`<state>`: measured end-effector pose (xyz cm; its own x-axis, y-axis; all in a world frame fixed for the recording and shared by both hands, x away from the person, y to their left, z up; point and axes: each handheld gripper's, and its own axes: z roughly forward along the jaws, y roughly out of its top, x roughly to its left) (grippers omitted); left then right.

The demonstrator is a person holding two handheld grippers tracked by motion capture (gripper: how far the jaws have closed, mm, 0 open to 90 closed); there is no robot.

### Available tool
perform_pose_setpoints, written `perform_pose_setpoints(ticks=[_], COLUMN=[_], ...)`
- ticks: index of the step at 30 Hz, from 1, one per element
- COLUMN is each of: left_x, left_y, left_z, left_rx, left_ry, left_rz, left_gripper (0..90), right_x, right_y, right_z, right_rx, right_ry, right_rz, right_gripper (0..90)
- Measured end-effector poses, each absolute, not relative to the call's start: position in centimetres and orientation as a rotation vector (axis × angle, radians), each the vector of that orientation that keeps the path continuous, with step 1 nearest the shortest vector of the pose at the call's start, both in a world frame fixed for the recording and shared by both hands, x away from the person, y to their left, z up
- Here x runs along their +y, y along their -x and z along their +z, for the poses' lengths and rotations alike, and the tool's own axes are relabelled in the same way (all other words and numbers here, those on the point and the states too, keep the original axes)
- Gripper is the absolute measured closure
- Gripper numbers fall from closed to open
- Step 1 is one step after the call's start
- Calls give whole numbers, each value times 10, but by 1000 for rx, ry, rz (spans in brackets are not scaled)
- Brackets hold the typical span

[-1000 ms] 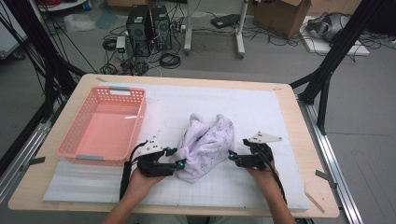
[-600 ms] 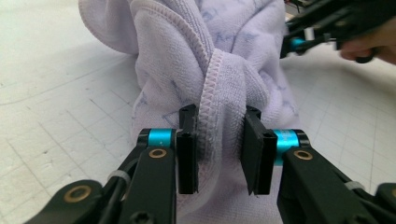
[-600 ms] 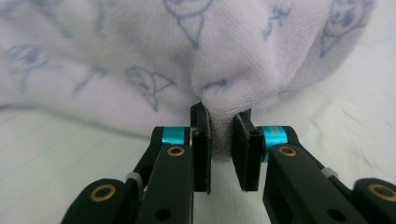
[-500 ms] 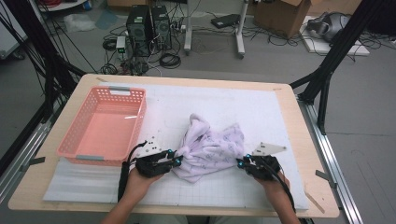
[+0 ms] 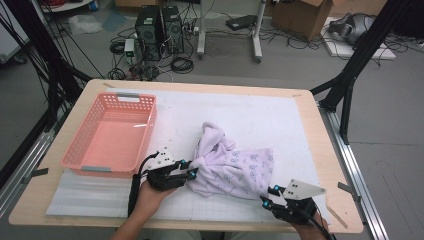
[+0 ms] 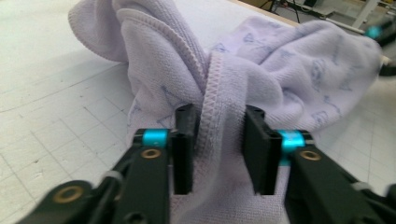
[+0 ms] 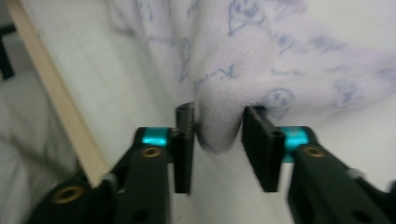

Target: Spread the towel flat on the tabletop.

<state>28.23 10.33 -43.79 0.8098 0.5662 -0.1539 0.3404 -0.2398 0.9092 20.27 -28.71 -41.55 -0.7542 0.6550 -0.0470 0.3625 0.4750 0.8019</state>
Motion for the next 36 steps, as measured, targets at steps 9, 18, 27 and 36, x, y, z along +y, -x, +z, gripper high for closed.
perform_pose_setpoints(ticks=[9,18,27,36], left_x=[103,105,108,103], left_y=[-282,-281,-281,-278], left_z=[-436,-433,-432,-433], left_rx=[682,658,664,649], left_ry=[-1856,-1867,-1867,-1881], left_rz=[257,276,281,272], left_gripper=[746,826,833,833], right_x=[-277,-225,-232,-277], right_y=[-271,-335,-324,-258], right_z=[-396,-426,-431,-433], right_rx=[2218,2413,2535,2514], right_ry=[-912,-906,-924,-948], right_rz=[1216,1040,1023,1053], right_gripper=[483,511,866,876])
